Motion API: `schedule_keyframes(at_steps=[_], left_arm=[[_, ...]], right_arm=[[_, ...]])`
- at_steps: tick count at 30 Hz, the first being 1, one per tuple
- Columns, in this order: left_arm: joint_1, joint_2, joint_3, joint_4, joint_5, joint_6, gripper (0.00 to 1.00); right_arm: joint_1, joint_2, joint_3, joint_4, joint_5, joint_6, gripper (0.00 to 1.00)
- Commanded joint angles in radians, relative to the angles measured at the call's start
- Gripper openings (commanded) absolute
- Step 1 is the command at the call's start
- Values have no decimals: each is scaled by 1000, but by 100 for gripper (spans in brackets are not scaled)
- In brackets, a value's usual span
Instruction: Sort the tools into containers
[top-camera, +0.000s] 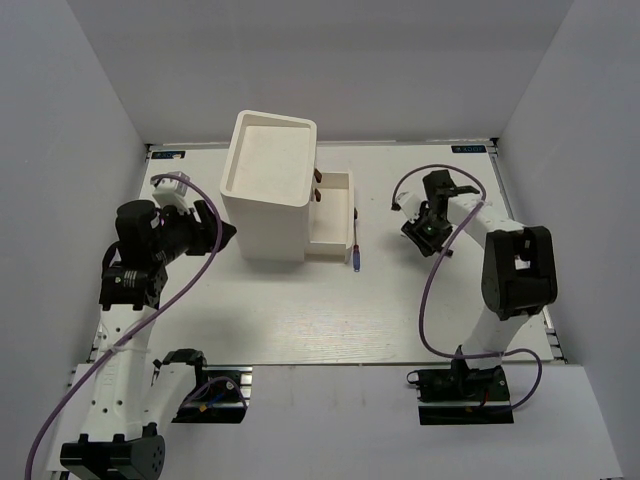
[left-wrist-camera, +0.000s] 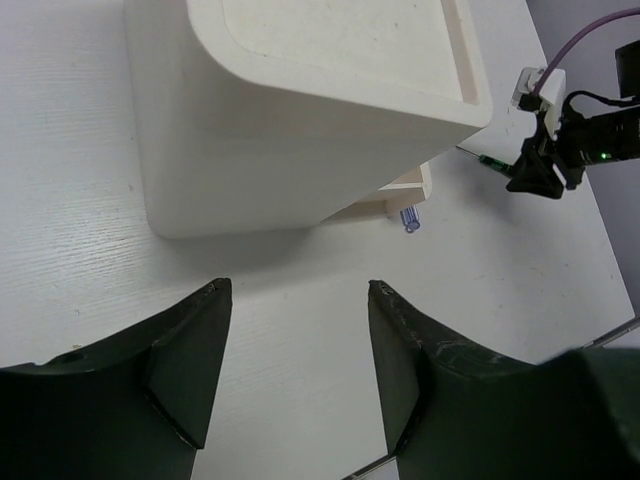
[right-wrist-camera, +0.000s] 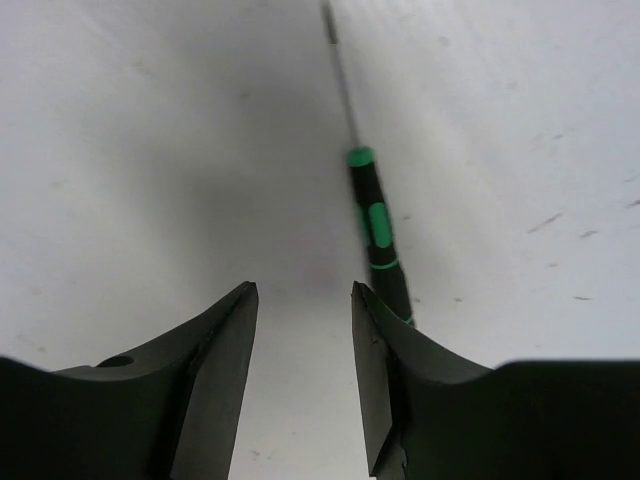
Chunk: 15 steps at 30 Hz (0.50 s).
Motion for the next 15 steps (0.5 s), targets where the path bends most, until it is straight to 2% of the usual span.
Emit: schedule_keyframes(at_steps=[1,8,13,15], left_arm=[[-5,-10,-7,14,22,-3,67],[-5,-10,-26,14,22,-3,67],[-5,-10,-15,14,22,-12,67],[-5,-10,-4,14,13,-12,67]], right_arm=[[-26,58,89,21,92,-52,49],[-54,151,230,25,90,-124,55],[-85,317,419,-229,-51,-164,55],[-91,372,484,-280,-79,-184,53]])
